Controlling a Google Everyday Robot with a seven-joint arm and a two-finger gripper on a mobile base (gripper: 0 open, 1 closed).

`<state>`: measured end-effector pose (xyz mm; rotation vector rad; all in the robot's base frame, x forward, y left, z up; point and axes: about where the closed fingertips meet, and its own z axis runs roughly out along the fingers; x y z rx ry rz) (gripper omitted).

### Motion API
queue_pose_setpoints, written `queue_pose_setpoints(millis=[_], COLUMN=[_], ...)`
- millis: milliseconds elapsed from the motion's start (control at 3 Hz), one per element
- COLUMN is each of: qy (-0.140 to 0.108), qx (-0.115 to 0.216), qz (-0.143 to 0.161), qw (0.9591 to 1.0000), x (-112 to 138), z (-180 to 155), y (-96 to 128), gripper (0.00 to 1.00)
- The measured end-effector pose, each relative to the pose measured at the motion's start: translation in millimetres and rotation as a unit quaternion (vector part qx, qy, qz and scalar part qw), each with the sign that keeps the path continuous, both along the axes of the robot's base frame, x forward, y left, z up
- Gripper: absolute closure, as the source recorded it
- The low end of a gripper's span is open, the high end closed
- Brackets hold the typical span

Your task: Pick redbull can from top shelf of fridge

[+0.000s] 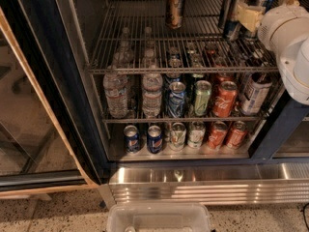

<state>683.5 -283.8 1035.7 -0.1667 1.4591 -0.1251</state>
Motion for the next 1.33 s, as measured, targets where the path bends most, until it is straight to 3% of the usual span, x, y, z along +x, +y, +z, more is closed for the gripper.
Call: queue_pose_setpoints(millis=[667, 1333], qy=[0.007, 0.030], qx=[0.011, 0.016], qz=[-0.045, -0.059], qw=[0.9989, 0.9977], x=[7, 25], z=[-11, -27], y=[-31, -37], gripper=[0.31, 0.31])
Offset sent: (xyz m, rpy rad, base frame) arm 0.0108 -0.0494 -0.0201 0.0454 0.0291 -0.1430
